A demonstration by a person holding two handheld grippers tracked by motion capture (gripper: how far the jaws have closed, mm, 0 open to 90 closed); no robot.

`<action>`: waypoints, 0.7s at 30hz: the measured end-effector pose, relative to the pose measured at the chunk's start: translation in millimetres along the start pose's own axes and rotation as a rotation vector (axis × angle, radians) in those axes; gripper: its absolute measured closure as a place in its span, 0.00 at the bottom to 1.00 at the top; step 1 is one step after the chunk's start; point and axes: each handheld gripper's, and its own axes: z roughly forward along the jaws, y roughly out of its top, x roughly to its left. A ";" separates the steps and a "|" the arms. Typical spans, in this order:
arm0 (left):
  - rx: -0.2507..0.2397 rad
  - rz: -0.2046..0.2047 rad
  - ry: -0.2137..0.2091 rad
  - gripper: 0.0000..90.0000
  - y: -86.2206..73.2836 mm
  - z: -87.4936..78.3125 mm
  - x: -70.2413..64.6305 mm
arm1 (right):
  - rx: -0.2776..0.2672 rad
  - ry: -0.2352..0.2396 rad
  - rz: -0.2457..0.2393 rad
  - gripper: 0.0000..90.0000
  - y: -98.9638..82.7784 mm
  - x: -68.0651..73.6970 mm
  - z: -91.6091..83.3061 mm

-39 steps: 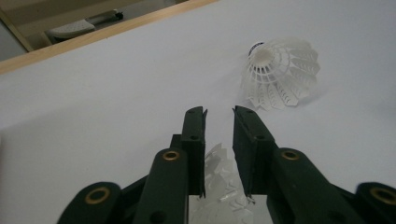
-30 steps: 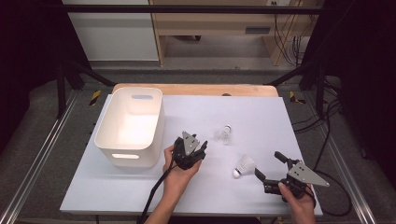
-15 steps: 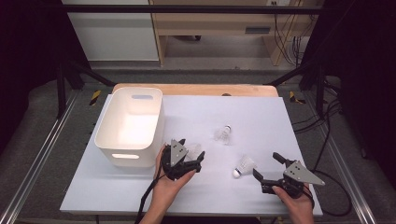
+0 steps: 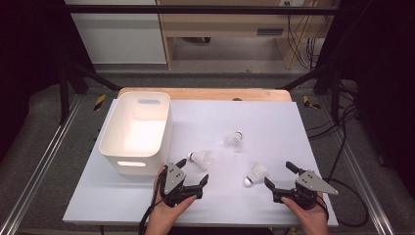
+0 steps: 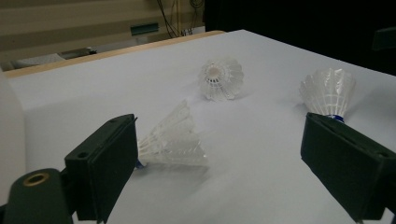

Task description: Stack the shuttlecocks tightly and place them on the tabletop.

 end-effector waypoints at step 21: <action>-0.101 -0.004 0.019 0.06 -20.2 -65.8 29.9 | 0.017 -0.005 -0.018 0.07 1.2 4.8 3.0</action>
